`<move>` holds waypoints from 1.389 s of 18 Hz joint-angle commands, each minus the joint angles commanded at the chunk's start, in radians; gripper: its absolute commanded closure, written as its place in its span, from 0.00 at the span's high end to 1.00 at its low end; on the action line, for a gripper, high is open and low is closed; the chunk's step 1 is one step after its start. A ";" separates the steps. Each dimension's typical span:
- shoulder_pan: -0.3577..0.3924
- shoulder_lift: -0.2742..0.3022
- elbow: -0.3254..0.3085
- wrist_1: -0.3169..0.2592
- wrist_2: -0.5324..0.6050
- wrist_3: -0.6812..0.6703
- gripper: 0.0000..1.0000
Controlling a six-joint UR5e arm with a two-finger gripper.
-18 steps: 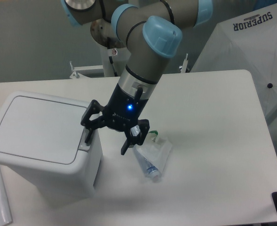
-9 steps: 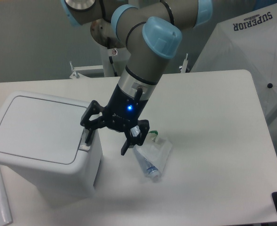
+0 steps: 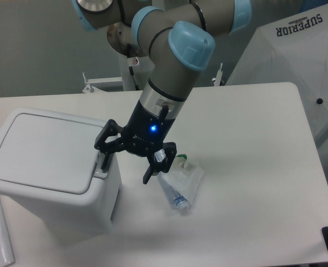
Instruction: Open the trash can
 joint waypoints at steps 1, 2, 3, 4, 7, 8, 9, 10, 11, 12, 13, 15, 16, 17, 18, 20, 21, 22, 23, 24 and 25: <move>0.000 0.000 0.000 0.000 0.002 0.000 1.00; 0.000 -0.002 0.000 0.000 0.000 0.000 1.00; 0.000 -0.002 0.000 0.000 0.002 0.000 1.00; 0.000 0.000 0.000 0.000 0.002 0.000 1.00; 0.009 0.002 0.005 -0.002 -0.003 -0.003 1.00; 0.014 0.002 0.006 -0.002 -0.005 -0.005 1.00; 0.015 0.003 0.009 -0.002 -0.005 -0.002 1.00; 0.021 0.003 0.012 -0.002 -0.006 -0.002 1.00; 0.038 0.008 0.014 -0.002 -0.009 -0.002 1.00; 0.050 0.008 0.015 -0.002 -0.009 0.000 1.00; 0.060 0.008 0.020 -0.002 -0.011 0.000 1.00; 0.083 0.008 0.028 0.014 -0.012 0.000 1.00; 0.098 0.008 0.028 0.021 -0.021 0.000 1.00; 0.115 0.008 0.028 0.026 -0.031 0.002 1.00; 0.127 0.008 0.028 0.028 -0.032 0.005 1.00; 0.156 0.006 0.028 0.028 -0.031 0.020 1.00; 0.170 0.003 0.028 0.028 -0.031 0.020 1.00; 0.182 -0.003 0.026 0.028 -0.025 0.021 1.00; 0.192 -0.008 0.026 0.032 -0.022 0.023 1.00; 0.198 -0.012 0.025 0.032 -0.014 0.034 1.00; 0.199 -0.017 0.023 0.031 -0.008 0.069 1.00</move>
